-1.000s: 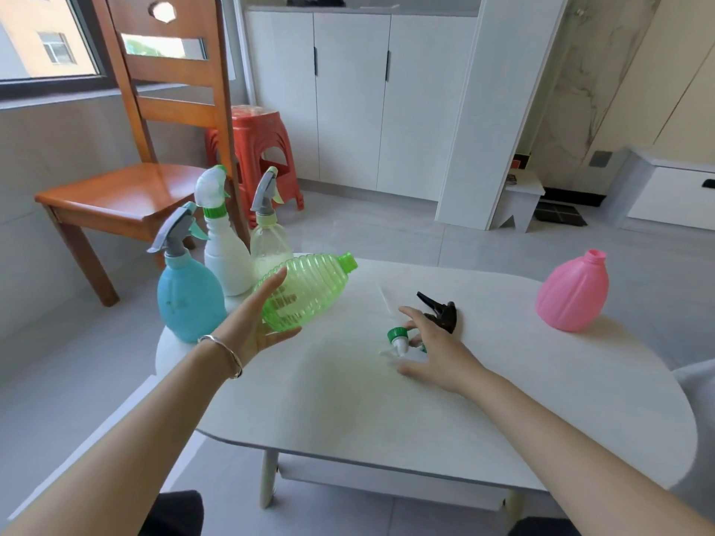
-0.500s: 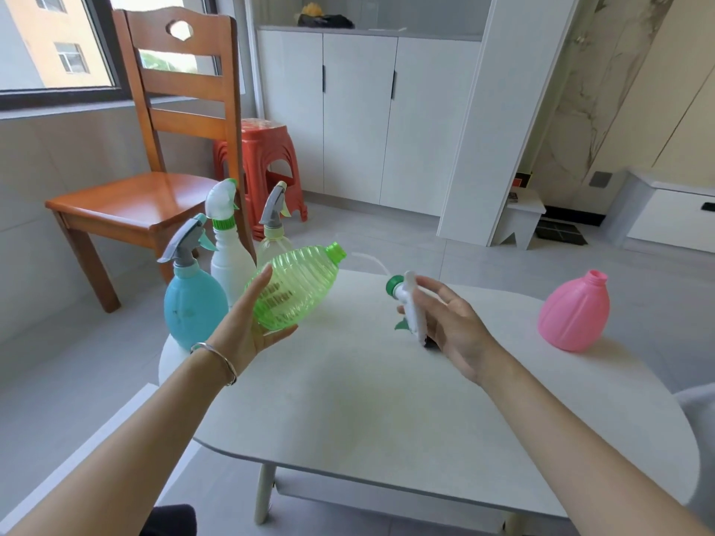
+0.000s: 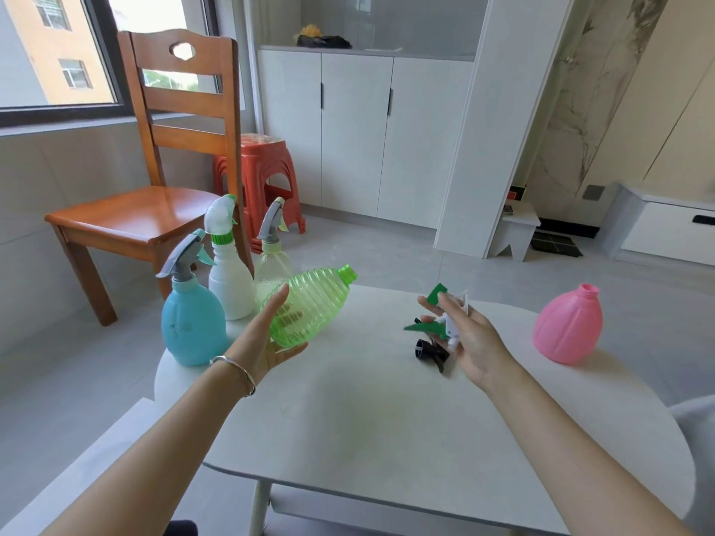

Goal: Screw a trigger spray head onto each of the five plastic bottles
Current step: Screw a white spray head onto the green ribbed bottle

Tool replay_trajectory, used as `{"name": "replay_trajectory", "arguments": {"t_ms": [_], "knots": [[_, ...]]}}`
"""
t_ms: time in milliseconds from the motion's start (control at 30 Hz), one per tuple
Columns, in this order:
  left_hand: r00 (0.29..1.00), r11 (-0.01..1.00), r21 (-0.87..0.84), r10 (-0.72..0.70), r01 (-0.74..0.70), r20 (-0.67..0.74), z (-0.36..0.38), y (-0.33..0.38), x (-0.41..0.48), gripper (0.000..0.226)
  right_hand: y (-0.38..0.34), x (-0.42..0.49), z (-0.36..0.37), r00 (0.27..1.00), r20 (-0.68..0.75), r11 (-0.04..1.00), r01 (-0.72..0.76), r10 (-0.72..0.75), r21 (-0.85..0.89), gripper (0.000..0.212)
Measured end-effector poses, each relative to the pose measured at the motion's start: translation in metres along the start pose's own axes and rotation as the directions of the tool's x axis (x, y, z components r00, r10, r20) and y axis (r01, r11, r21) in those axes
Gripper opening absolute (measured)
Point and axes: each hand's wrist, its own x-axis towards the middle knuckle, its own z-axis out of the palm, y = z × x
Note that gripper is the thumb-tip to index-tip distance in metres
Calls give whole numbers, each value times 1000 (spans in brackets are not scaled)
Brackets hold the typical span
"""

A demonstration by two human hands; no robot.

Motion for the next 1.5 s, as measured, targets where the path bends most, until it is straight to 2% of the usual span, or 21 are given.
{"name": "replay_trajectory", "arguments": {"t_ms": [67,133,333,400,567,633,767,900,1033,1200,1267,1367,1467,1500], "knots": [[1000,1000,-20,13,-14,-14,1,0,1,23,-5,-3,-4,998,3,981,70,-70,-182,16],[1000,999,-38,13,-14,-23,3,1,2,26,-8,-4,-9,995,5,965,95,-97,-244,19],[999,997,-81,-5,2,-36,7,1,4,42,-13,-9,-16,993,-2,965,114,-118,-238,29],[999,997,-81,-8,5,-37,8,0,4,43,-14,-9,-17,993,-7,962,112,-118,-249,26],[999,1000,-2,17,-17,-38,8,-2,6,23,-17,-11,-16,991,-25,947,115,-128,-299,15],[1000,998,60,14,-13,-14,9,-3,6,22,-17,-10,-15,991,-19,949,118,-129,-291,15],[996,981,196,-25,8,85,11,-9,4,51,-12,-10,-8,993,12,950,114,-115,-292,20],[984,977,213,-58,21,169,19,-12,0,64,-5,-10,2,995,54,953,99,-87,-286,28],[980,976,219,-63,21,187,22,-10,-3,84,-7,-9,8,993,88,957,99,-78,-274,33],[970,960,281,-80,12,231,20,-7,-3,73,-11,-10,9,983,153,930,146,-99,-337,35],[969,950,311,-87,12,231,20,-7,-2,75,-13,-10,8,974,203,908,170,-97,-382,33],[968,944,325,-132,57,214,22,-8,-1,78,-15,-10,5,964,257,886,176,-67,-429,42],[966,932,351,-166,88,199,24,-10,0,60,-14,-10,5,968,239,869,181,-75,-461,42],[964,926,372,-154,64,215,25,-9,-1,61,-14,-10,5,971,228,869,178,-77,-461,39]]}}
